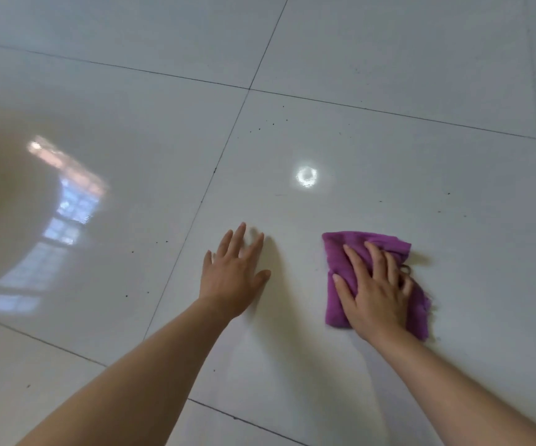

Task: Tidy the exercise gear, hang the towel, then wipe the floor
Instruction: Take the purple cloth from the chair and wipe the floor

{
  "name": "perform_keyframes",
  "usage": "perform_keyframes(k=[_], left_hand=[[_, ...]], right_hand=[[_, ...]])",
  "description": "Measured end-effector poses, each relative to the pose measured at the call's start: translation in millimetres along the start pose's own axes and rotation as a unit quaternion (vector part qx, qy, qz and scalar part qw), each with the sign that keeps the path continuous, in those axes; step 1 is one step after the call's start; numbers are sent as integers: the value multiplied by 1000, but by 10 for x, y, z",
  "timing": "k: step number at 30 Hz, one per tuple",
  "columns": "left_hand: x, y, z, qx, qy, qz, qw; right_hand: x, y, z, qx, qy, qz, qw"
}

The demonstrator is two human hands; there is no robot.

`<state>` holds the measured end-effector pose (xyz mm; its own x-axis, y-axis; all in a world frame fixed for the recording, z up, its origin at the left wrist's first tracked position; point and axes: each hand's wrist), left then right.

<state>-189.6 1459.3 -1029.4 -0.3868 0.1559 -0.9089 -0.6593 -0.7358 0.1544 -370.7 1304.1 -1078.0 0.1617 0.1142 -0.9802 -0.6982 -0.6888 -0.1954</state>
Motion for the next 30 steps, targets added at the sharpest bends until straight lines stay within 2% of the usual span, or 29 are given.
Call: perform_keyframes(k=[5, 10, 15, 17, 20, 26, 30], left_hand=[[64, -514, 336, -99, 23, 27, 994], [152, -920, 656, -214, 24, 48, 975], [157, -998, 696, -215, -6, 83, 973], [137, -1002, 685, -213, -13, 91, 973], [131, -1024, 696, -207, -25, 92, 974], [141, -1027, 660, -212, -39, 100, 971], [129, -1026, 656, -211, -34, 103, 971]], right_hand=[[13, -200, -108, 3, -13, -6, 1000], [119, -871, -256, -66, -27, -31, 997], [257, -1466, 132, -232, -52, -28, 971], [253, -1392, 302, -252, -47, -25, 966], [231, -1220, 337, -255, -26, -24, 966], [295, -1532, -96, -111, -15, -50, 992], [366, -1812, -314, -131, -32, -35, 990]])
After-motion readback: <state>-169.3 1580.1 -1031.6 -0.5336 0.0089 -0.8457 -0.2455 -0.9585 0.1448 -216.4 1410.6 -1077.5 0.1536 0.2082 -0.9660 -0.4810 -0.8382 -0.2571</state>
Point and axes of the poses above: each hand's wrist, its own z-axis away from the middle knuckle, its own x-axis out of the palm, y = z × x, and after that the axes turned 2 degrees about -x, right-handed
